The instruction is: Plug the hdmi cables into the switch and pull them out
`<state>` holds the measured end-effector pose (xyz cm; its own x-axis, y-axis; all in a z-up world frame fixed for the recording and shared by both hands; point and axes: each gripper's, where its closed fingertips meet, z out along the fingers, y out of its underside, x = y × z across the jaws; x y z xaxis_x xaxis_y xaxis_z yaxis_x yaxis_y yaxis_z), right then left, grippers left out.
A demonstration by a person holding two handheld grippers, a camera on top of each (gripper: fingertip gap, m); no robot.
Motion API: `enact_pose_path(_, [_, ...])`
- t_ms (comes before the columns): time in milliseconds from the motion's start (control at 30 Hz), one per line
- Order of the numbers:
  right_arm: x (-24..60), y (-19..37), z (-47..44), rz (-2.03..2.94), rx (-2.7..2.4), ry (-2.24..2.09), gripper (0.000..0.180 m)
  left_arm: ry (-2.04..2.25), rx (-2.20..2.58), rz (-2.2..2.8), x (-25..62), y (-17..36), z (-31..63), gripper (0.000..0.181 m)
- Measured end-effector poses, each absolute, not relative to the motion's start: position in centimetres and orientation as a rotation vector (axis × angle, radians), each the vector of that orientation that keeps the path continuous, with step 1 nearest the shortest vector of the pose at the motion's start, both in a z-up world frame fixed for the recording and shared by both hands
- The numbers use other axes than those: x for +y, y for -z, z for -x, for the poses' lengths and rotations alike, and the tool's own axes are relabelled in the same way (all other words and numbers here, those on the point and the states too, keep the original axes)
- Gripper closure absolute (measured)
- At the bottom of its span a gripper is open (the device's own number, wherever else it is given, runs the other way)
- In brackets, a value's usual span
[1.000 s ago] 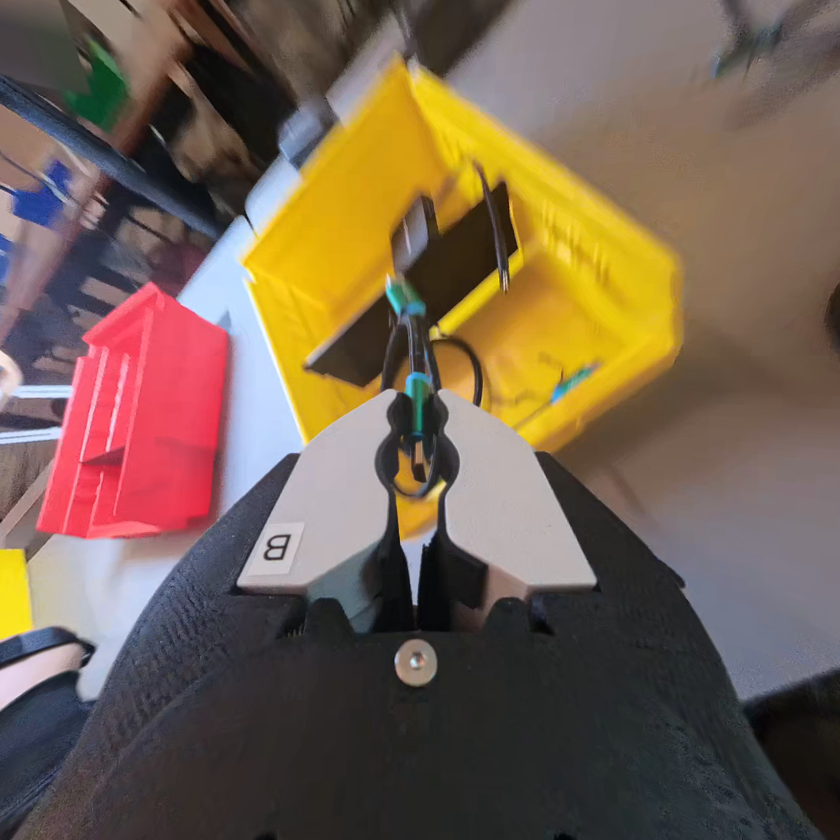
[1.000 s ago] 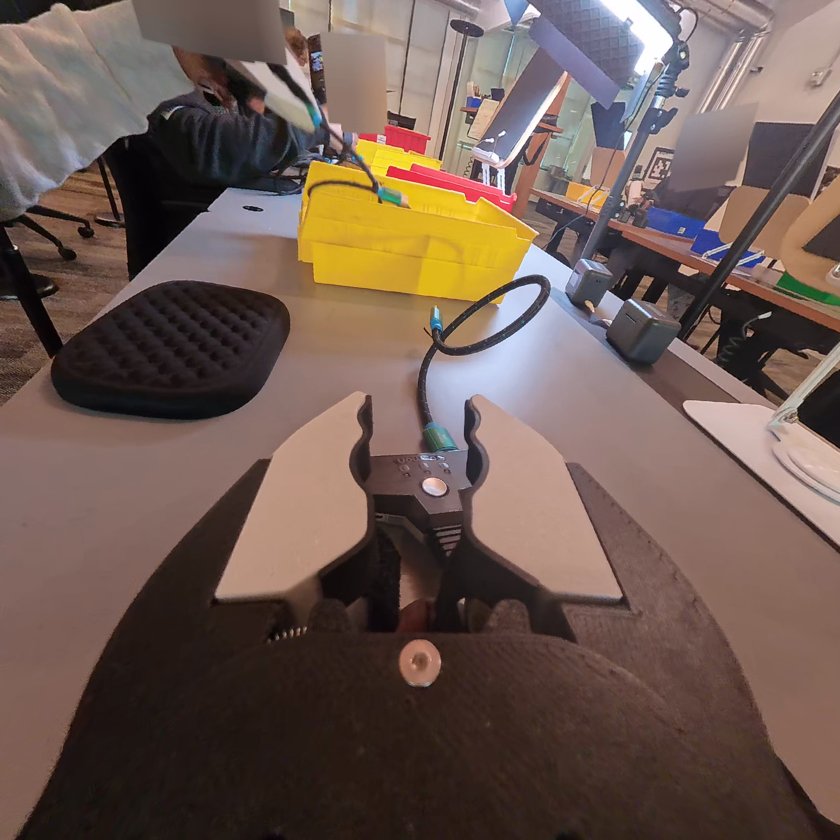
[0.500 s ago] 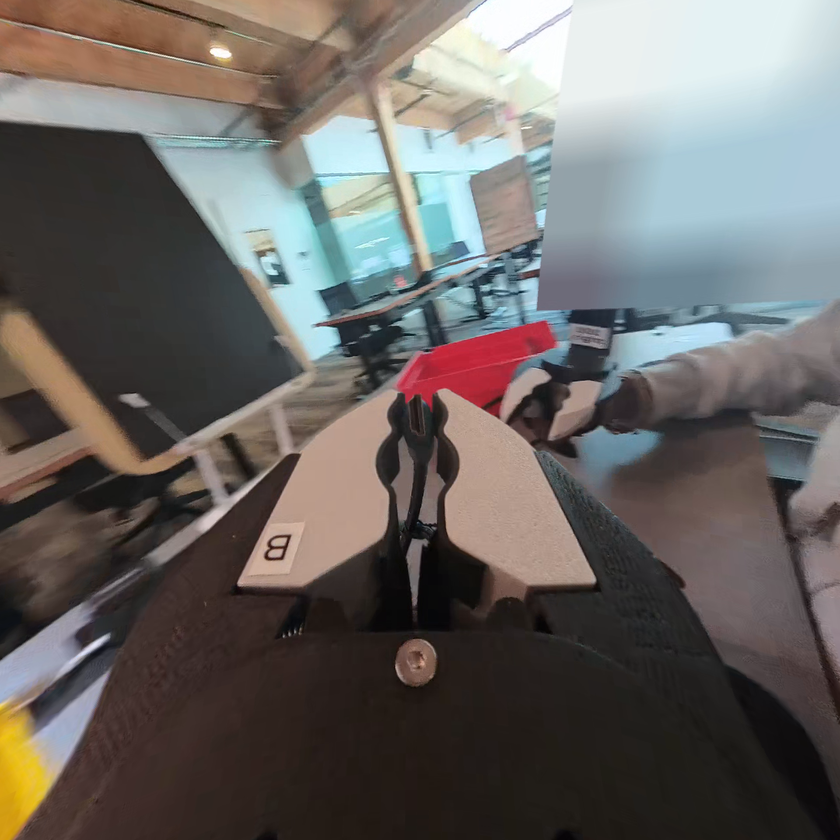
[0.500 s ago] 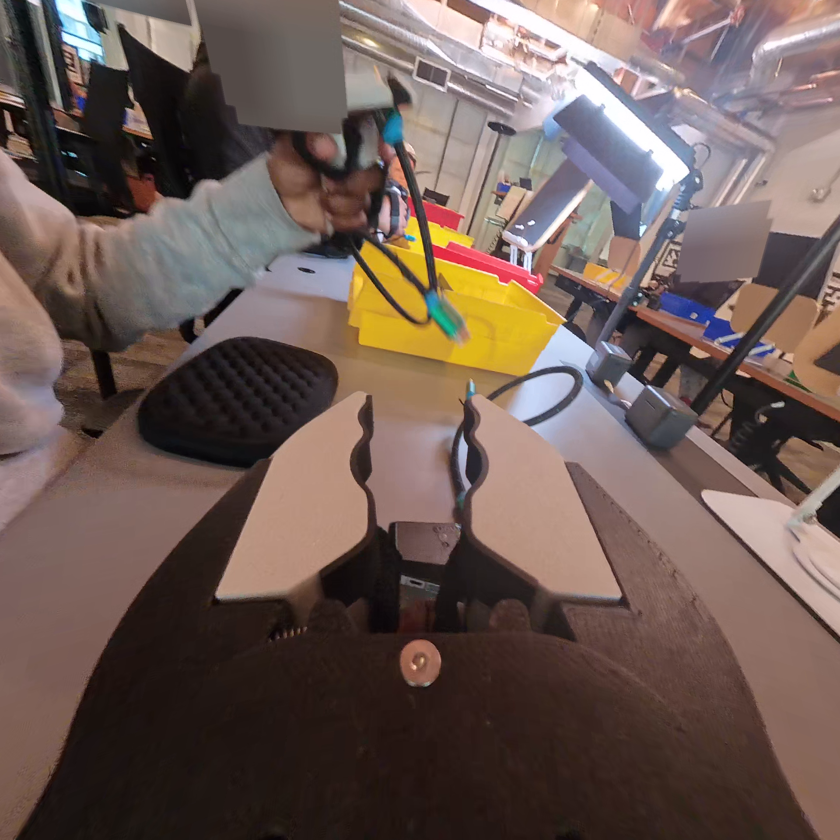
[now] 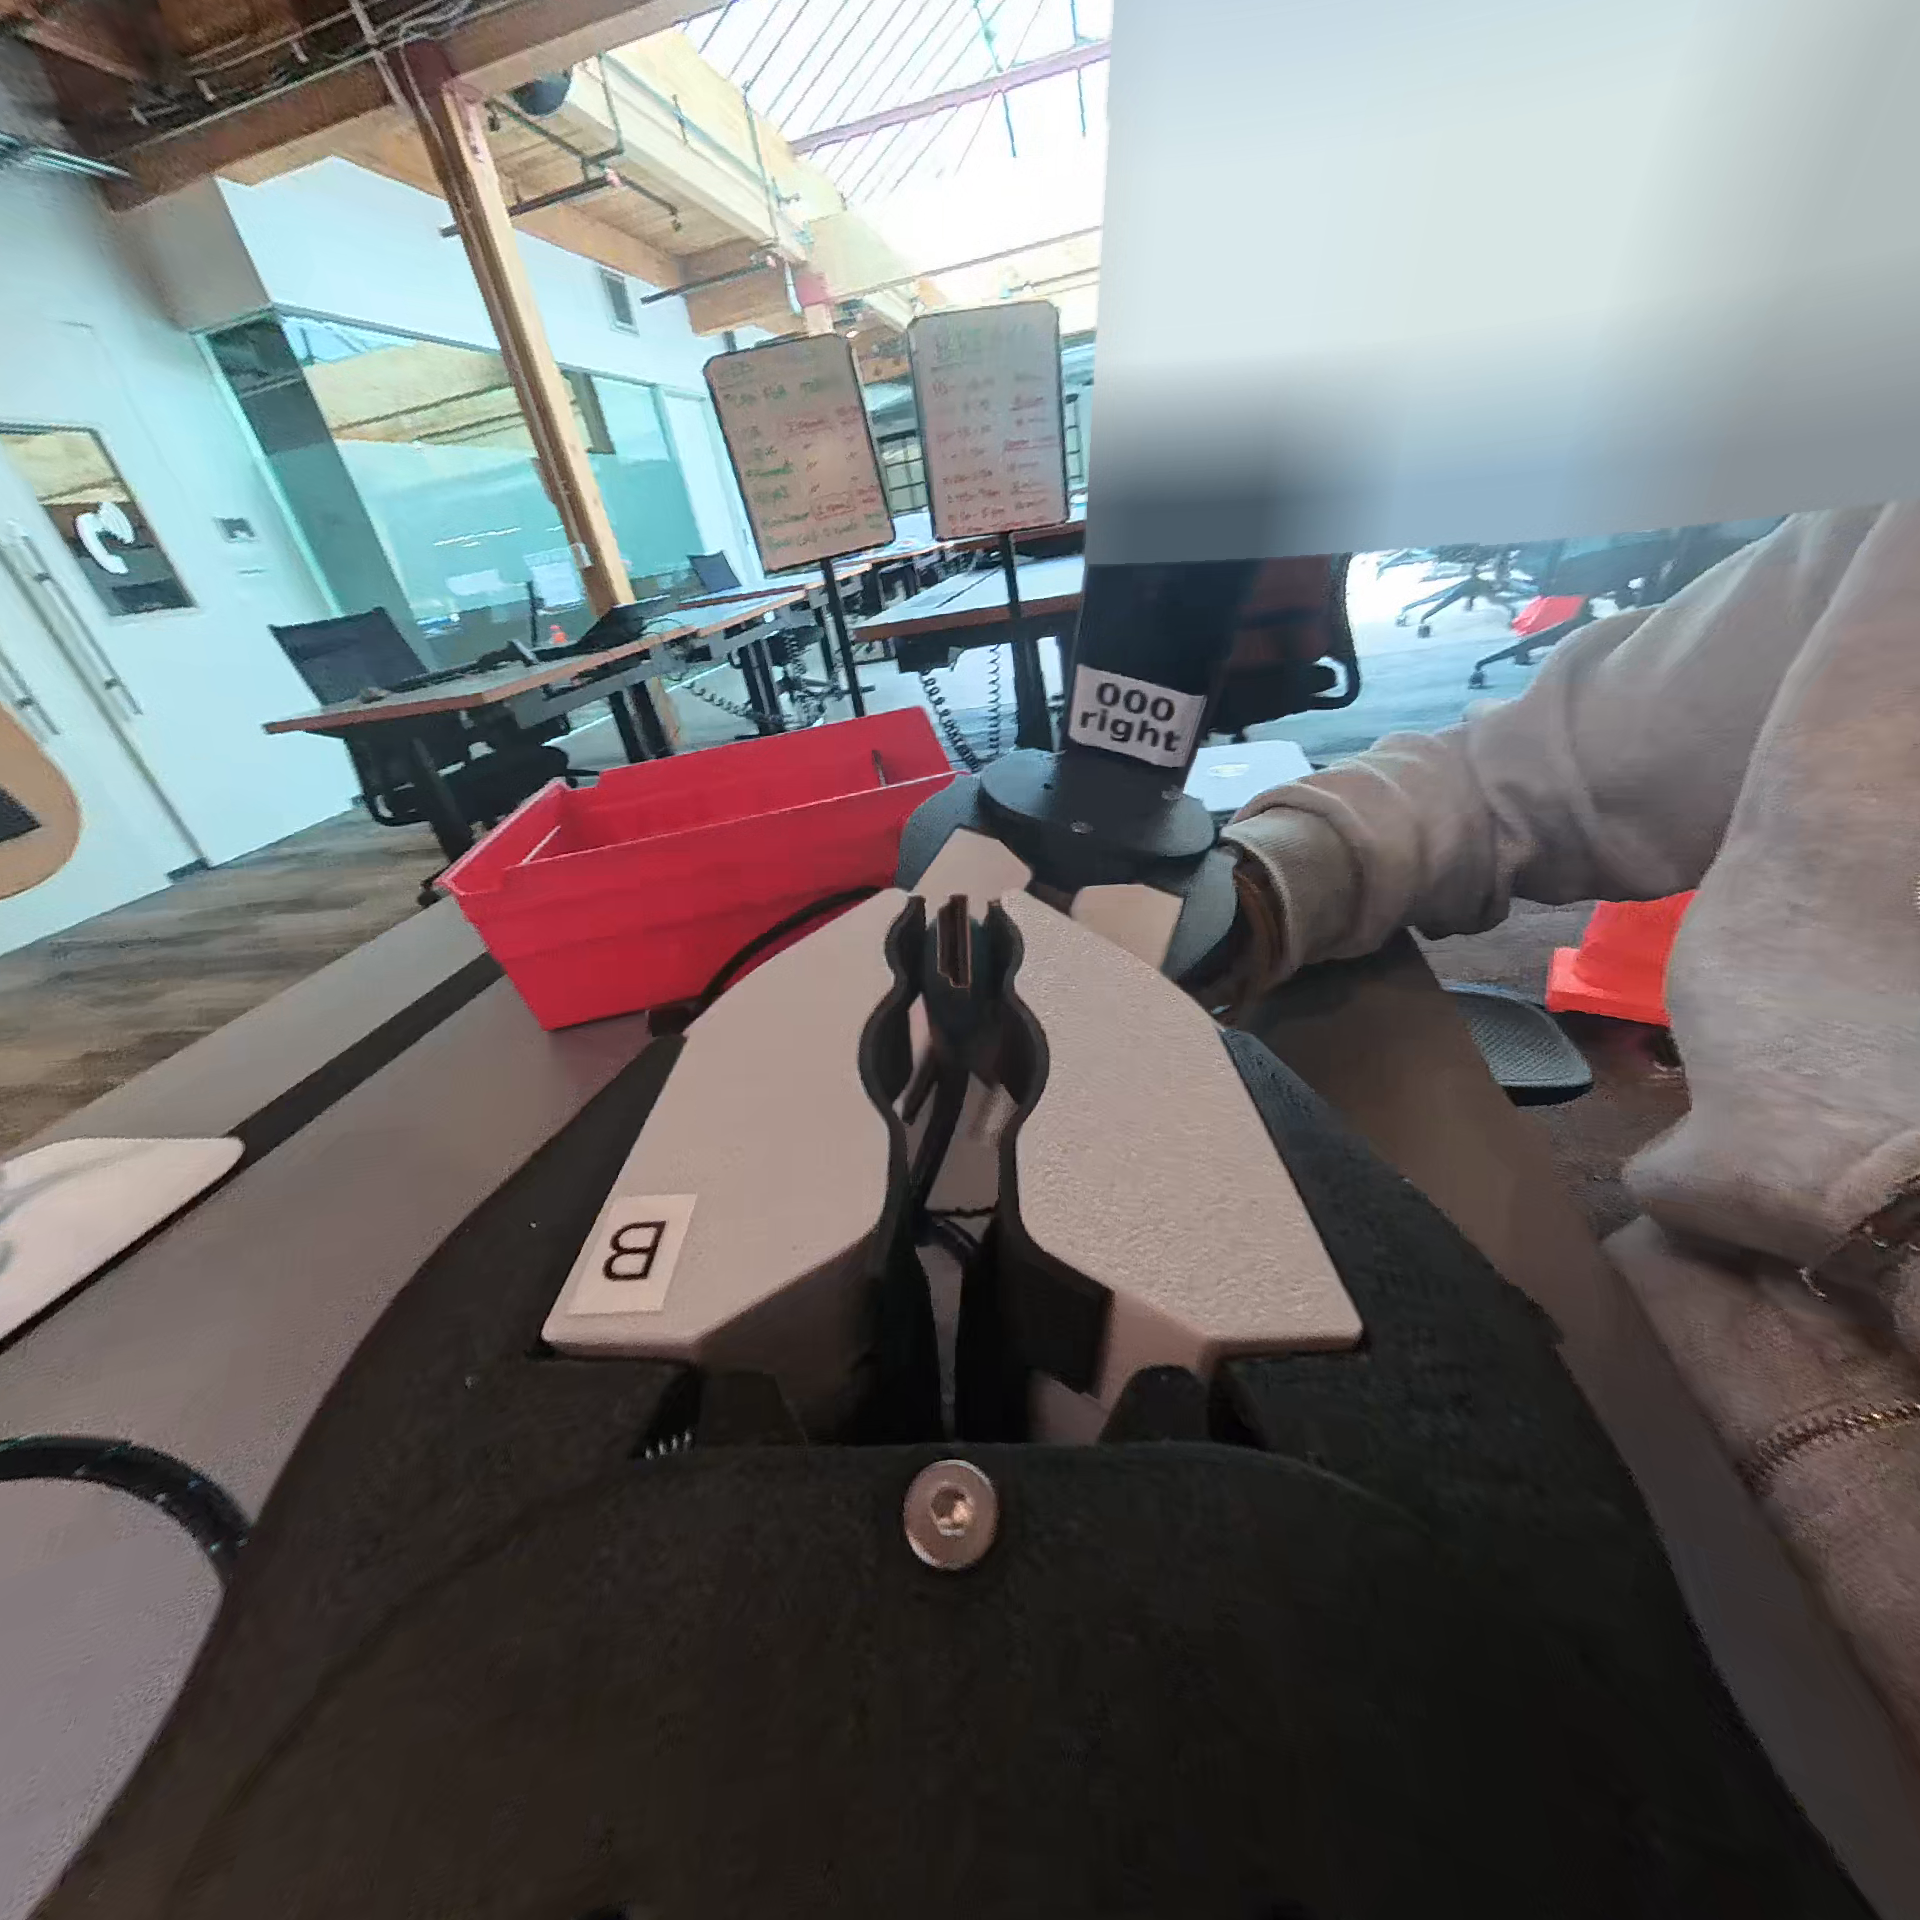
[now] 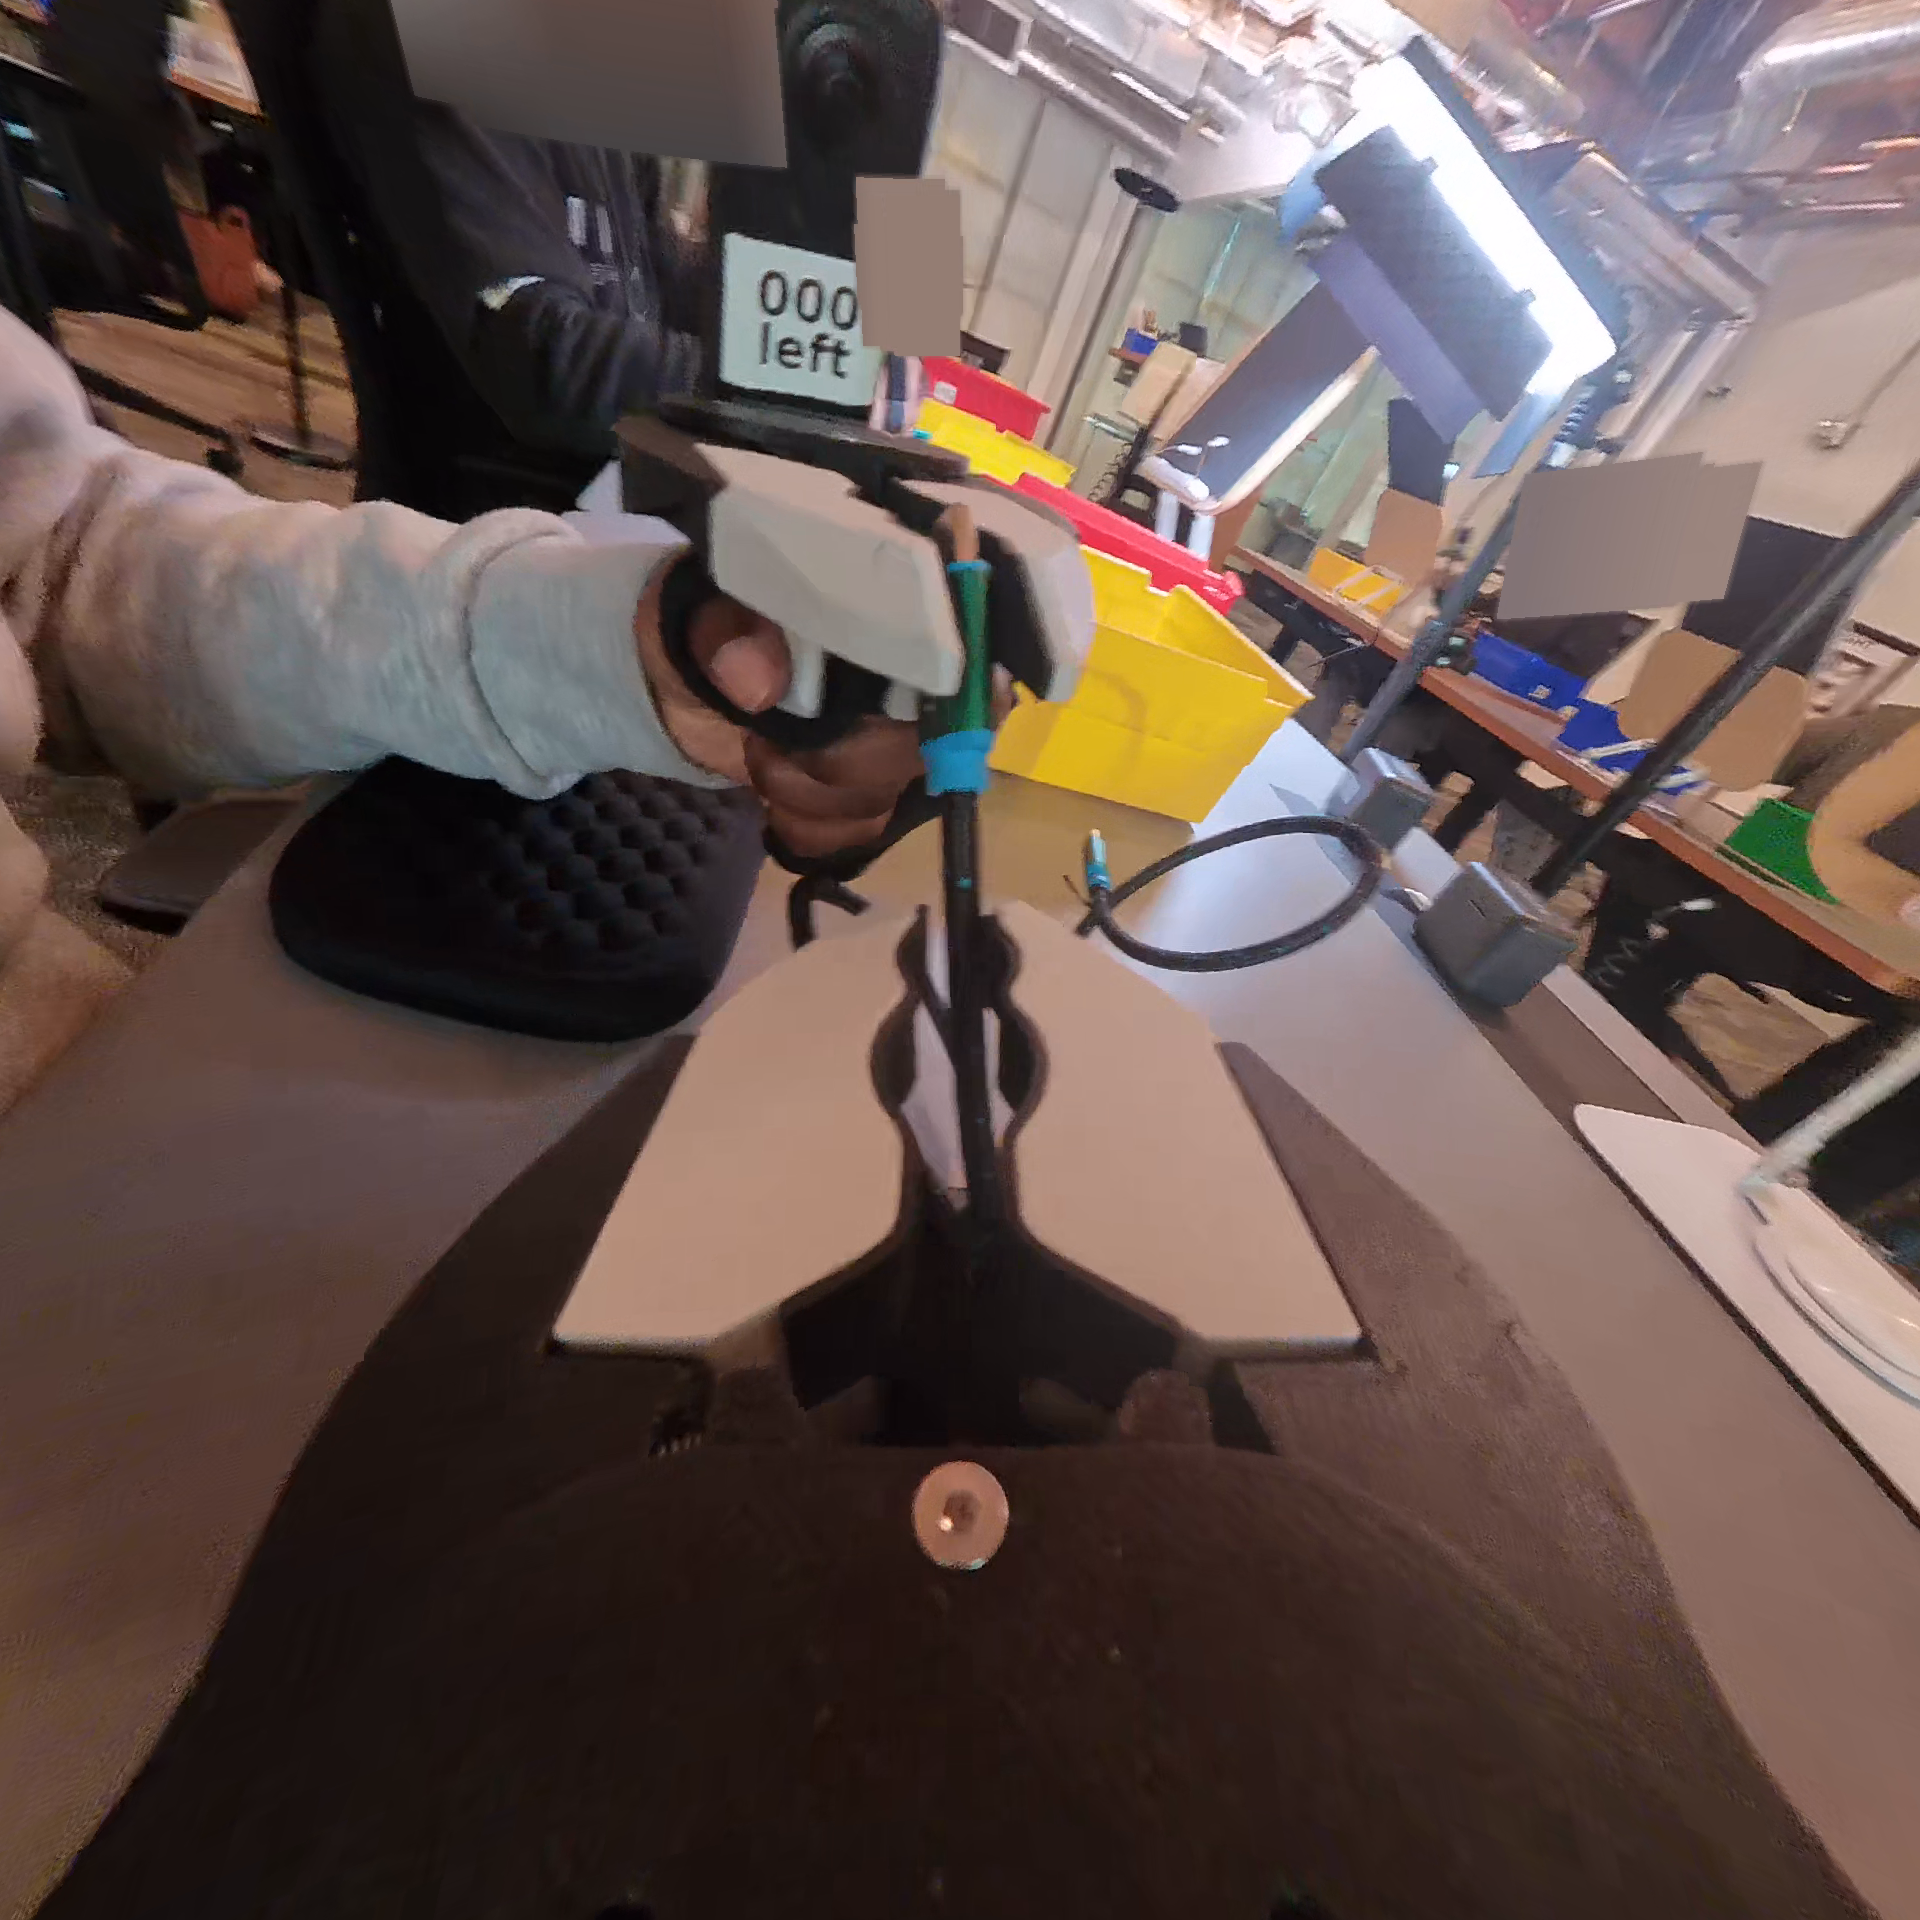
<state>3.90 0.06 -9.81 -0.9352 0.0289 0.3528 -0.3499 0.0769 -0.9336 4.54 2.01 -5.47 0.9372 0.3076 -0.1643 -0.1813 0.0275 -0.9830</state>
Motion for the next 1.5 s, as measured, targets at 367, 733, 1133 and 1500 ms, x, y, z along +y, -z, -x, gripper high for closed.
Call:
enact_pose_path(367, [0.9,7.8,-1.3,0.035,-1.952,-2.073,0.174,-0.589,-0.315,1.344,0.7,4.2,-1.9,0.147])
enact_pose_path(733, [1.5,6.7,-4.9,-0.329,-2.082,-2.244,0.150,-0.446,-0.192,1.501,1.7,5.9,-3.6,0.170])
enact_pose_path(1133, [0.4,7.3,-7.8,-0.553,-2.093,-2.031,0.155,-0.466,0.021,1.749,4.2,9.5,-5.7,0.170])
enact_pose_path(1500, [1.6,5.9,-7.0,-0.576,-2.018,-1.890,0.168,-0.681,0.121,1.518,3.6,6.4,-5.9,0.142])
